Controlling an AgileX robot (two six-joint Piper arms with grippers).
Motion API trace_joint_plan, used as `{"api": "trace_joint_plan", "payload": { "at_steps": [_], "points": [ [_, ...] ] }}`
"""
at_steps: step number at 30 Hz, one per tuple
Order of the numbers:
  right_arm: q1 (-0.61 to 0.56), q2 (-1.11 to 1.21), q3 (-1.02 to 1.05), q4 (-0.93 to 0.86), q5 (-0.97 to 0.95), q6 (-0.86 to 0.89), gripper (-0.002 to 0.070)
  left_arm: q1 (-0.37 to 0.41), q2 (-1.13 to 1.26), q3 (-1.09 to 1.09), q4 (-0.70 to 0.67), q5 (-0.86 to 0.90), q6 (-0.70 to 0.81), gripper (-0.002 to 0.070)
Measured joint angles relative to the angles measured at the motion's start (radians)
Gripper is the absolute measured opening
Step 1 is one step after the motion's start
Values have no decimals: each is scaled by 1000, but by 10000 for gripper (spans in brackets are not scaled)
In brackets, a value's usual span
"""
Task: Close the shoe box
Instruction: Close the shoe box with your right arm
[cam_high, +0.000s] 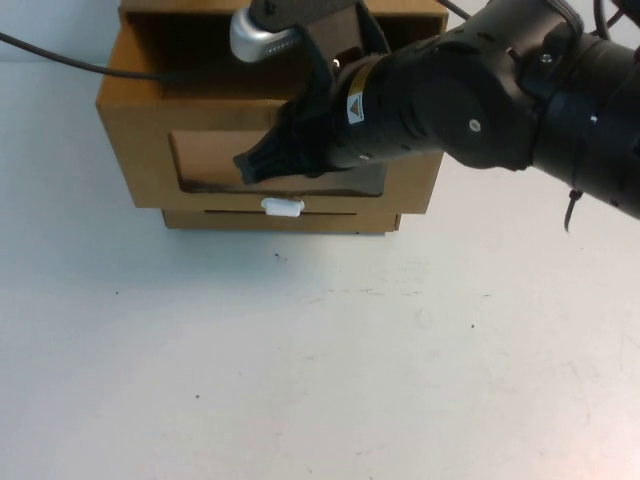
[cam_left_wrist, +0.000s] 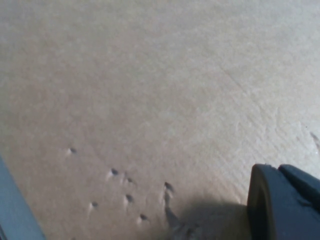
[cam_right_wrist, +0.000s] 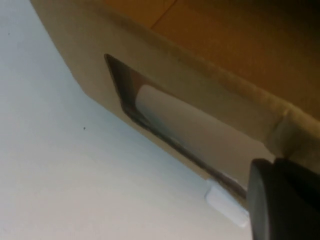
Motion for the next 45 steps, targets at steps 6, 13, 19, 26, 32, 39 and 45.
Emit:
{"api": "trace_joint_plan", "payload": {
  "at_steps": [6,13,19,26,32,39,45],
  "points": [
    [-14,77,-87,-4,-27,0,-12,0,0,0,0,0,0,-5],
    [-52,166,-220,41,50,-39,-12,0,0,0,0,0,0,-5],
    [-62,156,-238,175,147,-179,-12,0,0,0,0,0,0,-5],
    [-80,92,-243,191,184,-201,-12,0,0,0,0,0,0,-5],
    [-154,82,-246,227,182,-205,-12,0,0,0,0,0,-4,-5],
    [-199,93,-248,283,168,-219,-13,0,0,0,0,0,-4,-5],
    [-202,121,-248,298,104,-227,-13,0,0,0,0,0,-4,-5]
  ]
}}
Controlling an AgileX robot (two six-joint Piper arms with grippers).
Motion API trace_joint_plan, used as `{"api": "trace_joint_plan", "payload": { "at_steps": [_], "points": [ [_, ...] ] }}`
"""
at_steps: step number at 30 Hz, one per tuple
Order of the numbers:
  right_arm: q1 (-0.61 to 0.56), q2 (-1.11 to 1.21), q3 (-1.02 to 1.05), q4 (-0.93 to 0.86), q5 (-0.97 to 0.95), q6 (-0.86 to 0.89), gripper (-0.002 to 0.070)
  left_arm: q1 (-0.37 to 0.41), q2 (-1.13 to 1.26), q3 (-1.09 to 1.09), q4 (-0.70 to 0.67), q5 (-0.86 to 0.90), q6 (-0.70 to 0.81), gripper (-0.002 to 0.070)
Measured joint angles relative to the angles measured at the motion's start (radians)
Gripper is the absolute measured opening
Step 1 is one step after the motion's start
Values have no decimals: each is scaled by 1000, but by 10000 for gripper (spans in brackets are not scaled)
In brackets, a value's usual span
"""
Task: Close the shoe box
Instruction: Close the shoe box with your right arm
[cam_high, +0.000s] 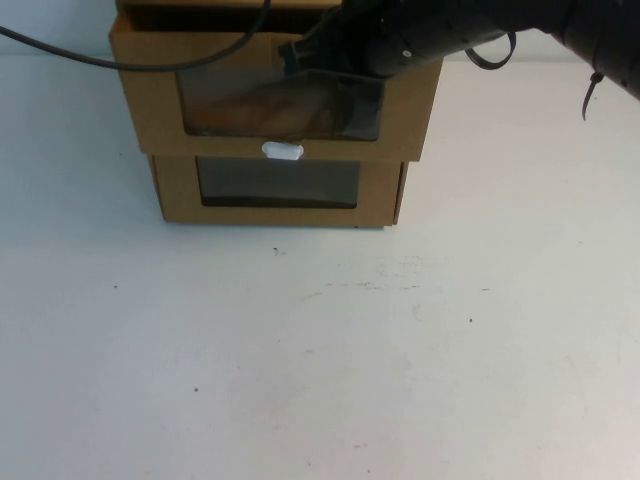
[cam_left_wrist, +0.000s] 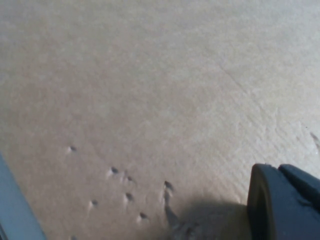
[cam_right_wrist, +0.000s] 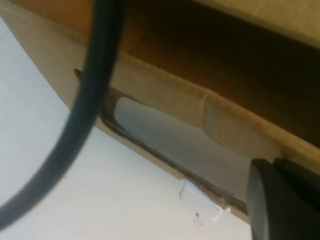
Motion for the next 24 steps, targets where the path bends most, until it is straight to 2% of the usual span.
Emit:
{"api": "trace_joint_plan", "payload": {
  "at_steps": [24],
  "points": [
    [-37,81,-1,39,-212,-3,-13,0,0,0,0,4,0,-5]
  ]
}}
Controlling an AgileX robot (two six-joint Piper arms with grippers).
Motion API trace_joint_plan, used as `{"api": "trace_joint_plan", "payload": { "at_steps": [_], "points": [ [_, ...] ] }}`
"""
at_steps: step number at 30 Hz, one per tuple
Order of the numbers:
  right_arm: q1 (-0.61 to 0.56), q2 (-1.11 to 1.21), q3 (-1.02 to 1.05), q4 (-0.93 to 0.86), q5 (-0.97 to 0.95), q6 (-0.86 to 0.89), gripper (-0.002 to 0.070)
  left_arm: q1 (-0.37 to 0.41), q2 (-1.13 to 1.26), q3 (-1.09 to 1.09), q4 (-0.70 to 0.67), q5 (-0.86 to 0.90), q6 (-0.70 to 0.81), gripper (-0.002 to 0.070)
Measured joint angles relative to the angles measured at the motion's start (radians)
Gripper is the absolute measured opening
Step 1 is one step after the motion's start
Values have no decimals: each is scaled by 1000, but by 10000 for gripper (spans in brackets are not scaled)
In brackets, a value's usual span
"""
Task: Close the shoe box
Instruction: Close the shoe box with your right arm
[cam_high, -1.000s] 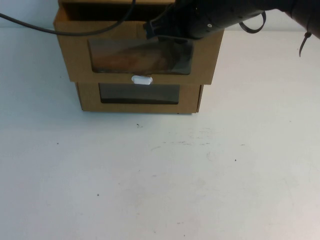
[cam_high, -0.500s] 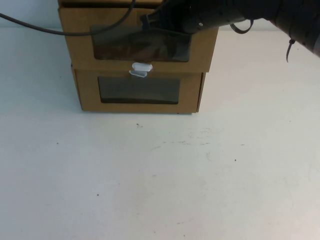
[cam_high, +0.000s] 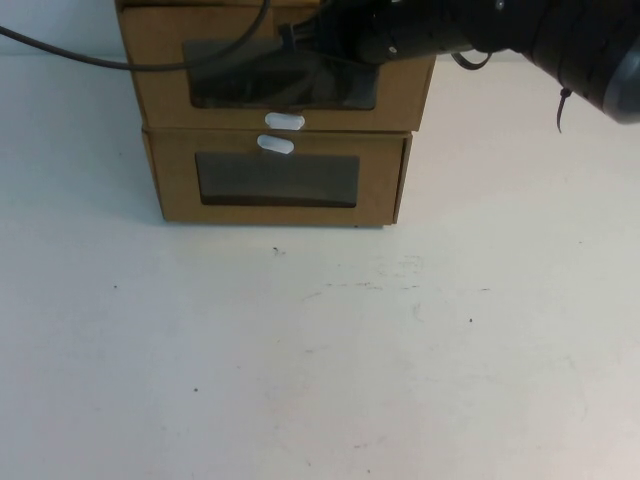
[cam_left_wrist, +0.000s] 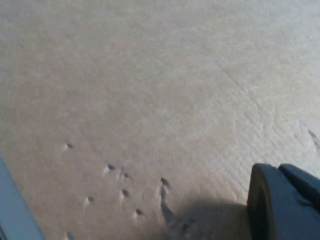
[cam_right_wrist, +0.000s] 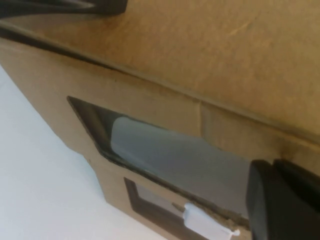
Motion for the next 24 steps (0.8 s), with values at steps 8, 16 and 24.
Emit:
{"api": "trace_joint_plan", "payload": {
  "at_steps": [8,16,24],
  "points": [
    [-10,15,0,9,-27,-1,-13,0,0,0,-8,0,0,-5],
    [-12,19,0,21,-38,-1,-13,0,0,0,-9,0,3,-5],
    [-23,0,0,41,67,-4,-13,0,0,-103,6,50,-2,-5]
  ]
}}
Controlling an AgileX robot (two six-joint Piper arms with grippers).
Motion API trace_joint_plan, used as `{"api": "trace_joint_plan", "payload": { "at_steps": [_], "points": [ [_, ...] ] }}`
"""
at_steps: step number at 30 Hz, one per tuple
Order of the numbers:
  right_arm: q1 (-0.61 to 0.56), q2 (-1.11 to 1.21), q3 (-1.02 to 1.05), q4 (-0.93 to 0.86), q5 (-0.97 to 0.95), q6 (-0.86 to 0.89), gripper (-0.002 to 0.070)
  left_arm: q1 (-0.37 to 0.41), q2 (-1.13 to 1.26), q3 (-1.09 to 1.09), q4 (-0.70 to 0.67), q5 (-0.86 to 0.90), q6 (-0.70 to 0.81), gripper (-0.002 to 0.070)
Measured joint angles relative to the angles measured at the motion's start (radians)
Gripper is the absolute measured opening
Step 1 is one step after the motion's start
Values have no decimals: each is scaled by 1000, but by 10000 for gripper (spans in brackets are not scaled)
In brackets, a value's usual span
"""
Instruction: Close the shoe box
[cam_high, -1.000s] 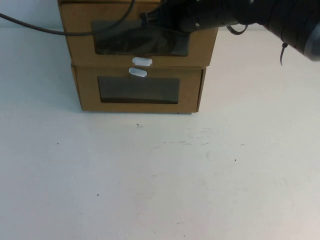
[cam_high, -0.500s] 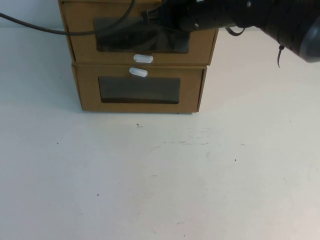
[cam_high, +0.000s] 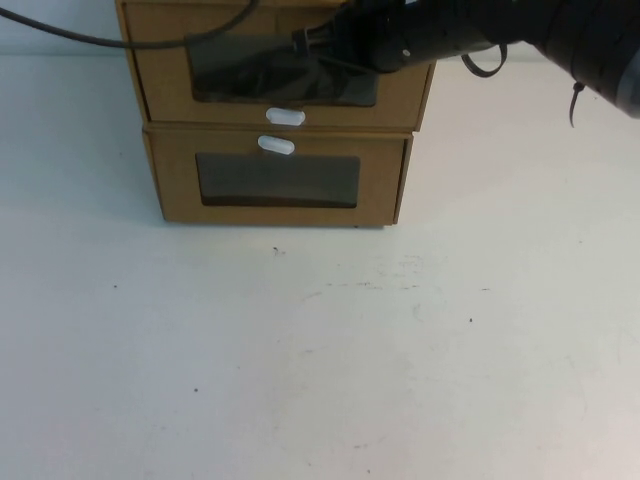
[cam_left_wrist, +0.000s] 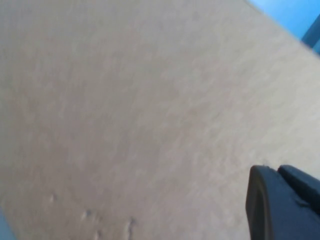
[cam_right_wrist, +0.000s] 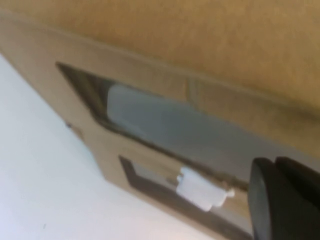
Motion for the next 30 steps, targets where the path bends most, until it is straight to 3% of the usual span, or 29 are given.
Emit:
{"api": "trace_joint_plan", "payload": {
  "at_steps": [8,17,25,30],
  "points": [
    [0,-131,0,33,111,-16,-13,0,-3,-198,45,147,-52,-5],
    [0,-338,42,-36,348,1,-13,0,-134,-210,210,189,-100,-5],
    [0,-680,398,-174,352,115,-13,0,-399,-58,240,189,-118,-5],
    [0,-962,701,-202,304,172,-13,0,-658,236,240,123,-91,-5]
  ]
}}
